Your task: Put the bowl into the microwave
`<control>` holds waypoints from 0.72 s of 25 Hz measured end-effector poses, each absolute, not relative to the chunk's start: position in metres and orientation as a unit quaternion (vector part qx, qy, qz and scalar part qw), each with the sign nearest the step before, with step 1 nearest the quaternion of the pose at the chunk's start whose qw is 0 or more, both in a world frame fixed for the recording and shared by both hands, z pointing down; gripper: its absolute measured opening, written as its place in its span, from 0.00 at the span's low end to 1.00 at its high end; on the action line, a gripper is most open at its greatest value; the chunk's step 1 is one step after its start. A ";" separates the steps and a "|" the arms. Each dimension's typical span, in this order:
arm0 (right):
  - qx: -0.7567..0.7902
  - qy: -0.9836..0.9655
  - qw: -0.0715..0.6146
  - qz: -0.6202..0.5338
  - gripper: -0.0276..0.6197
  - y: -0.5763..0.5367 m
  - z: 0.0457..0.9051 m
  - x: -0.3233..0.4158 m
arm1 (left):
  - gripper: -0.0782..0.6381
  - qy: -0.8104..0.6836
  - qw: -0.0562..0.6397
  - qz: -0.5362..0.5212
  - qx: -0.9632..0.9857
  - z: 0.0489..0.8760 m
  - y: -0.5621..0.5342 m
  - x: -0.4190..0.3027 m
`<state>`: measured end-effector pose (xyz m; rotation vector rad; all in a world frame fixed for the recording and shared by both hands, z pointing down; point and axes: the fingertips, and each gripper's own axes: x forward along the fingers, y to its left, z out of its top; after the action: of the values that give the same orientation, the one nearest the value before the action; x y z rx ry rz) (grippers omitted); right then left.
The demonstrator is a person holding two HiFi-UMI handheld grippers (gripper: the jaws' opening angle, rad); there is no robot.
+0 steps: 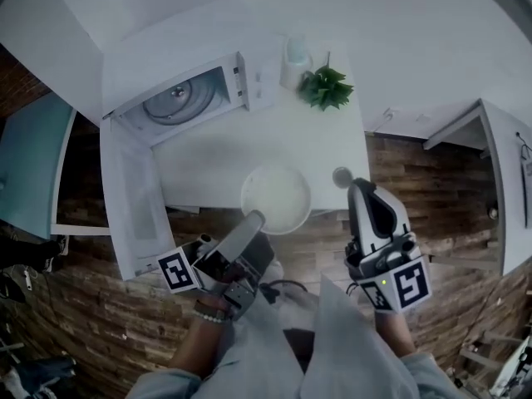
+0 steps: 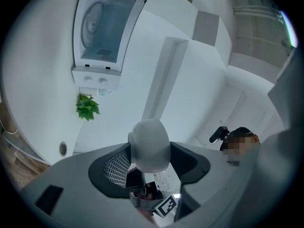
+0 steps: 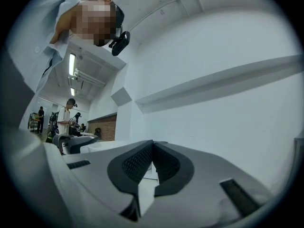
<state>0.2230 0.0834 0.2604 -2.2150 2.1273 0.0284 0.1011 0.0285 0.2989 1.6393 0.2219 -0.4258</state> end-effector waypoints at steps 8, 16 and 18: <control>-0.697 0.717 0.016 -0.001 0.04 0.022 0.271 0.214 | 0.46 0.073 0.657 -0.201 0.723 0.307 -0.017 0.099; -0.666 0.746 -0.005 -0.024 0.04 -0.011 0.290 0.201 | 0.46 0.039 0.656 -0.230 0.718 0.314 -0.037 0.086; -0.656 0.755 -0.004 -0.029 0.04 -0.017 0.294 0.198 | 0.46 0.029 0.656 -0.239 0.715 0.316 -0.044 0.084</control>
<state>0.1983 -0.0170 0.2936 -2.0643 2.3762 -0.0918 0.0840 -0.0440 0.3160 1.6215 0.0667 -0.5426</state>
